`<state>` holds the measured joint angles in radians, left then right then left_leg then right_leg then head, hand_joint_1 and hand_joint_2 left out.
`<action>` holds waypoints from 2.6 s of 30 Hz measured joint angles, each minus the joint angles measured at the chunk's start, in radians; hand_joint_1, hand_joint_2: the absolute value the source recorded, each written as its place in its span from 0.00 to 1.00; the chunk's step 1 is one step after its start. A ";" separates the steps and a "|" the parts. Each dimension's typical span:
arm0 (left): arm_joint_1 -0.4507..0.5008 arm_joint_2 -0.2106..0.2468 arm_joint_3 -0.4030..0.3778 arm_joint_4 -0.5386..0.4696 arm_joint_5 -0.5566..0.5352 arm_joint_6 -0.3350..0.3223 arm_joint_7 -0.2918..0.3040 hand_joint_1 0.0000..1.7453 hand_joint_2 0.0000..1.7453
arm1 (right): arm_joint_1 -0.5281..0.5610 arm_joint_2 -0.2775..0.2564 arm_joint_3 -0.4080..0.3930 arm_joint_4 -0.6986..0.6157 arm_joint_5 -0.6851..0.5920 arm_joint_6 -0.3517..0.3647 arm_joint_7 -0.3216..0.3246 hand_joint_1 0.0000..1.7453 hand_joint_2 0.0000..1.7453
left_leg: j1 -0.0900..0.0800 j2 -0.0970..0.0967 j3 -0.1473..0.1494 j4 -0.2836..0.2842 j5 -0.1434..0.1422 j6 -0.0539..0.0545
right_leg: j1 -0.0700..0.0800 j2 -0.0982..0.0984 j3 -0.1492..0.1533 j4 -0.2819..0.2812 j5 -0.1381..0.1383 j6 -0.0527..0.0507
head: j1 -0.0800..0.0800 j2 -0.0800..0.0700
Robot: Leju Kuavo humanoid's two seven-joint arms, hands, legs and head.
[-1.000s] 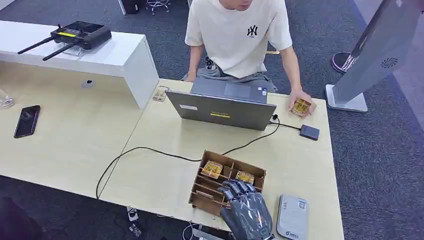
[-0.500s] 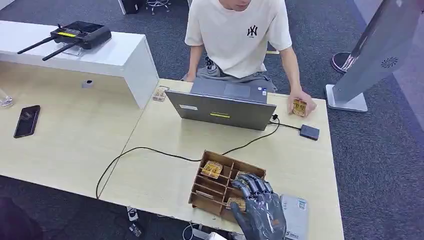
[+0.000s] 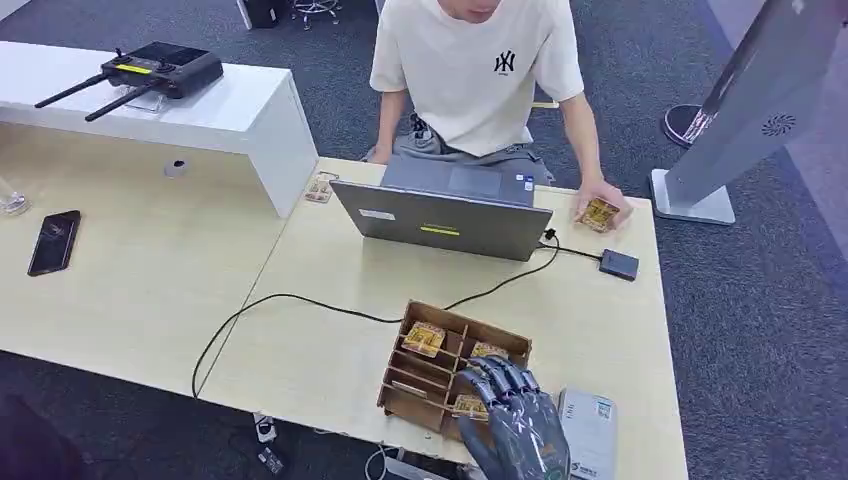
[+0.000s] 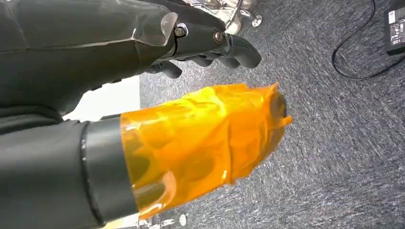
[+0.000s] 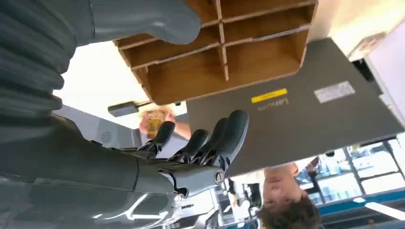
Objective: Pass the card to the sensor for recognition and then transmit it.
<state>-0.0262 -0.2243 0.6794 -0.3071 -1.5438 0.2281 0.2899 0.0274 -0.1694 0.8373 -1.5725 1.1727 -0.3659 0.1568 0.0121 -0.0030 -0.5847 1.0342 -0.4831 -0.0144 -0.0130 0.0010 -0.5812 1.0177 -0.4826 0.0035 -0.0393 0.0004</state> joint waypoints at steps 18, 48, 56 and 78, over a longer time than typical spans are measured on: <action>-0.005 0.002 0.000 0.000 -0.002 -0.006 -0.010 0.00 0.00 | -0.021 0.000 0.024 0.091 0.008 0.021 0.012 0.39 1.00 | 0.000 0.000 0.000 0.000 0.000 0.000 | 0.000 0.000 0.000 0.000 0.000 0.000 | 0.000 0.000; -0.011 0.006 0.000 0.009 -0.002 0.006 0.000 0.00 0.00 | -0.019 0.002 0.024 0.172 0.022 0.011 0.060 0.40 1.00 | 0.000 0.000 0.000 0.000 0.000 0.000 | 0.000 0.000 0.000 0.000 0.000 0.000 | 0.000 0.000; -0.011 0.006 0.000 0.009 -0.002 0.006 0.000 0.00 0.00 | -0.019 0.003 0.023 0.181 0.022 0.000 0.063 0.48 1.00 | 0.000 0.000 0.000 0.000 0.000 0.000 | 0.000 0.000 0.000 0.000 0.000 0.000 | 0.000 0.000; -0.011 0.006 0.000 0.010 0.005 0.013 0.003 0.00 0.00 | -0.014 0.005 0.016 0.187 0.002 0.004 0.074 0.96 1.00 | 0.000 0.000 0.000 0.000 0.000 0.000 | 0.000 0.000 0.000 0.000 0.000 0.000 | 0.000 0.000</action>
<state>-0.0373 -0.2182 0.6798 -0.2976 -1.5393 0.2411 0.2926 0.0137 -0.1648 0.8537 -1.3851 1.1749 -0.3620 0.2304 0.0121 -0.0030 -0.5846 1.0342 -0.4832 -0.0144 -0.0130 0.0010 -0.5811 1.0175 -0.4827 0.0035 -0.0389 0.0004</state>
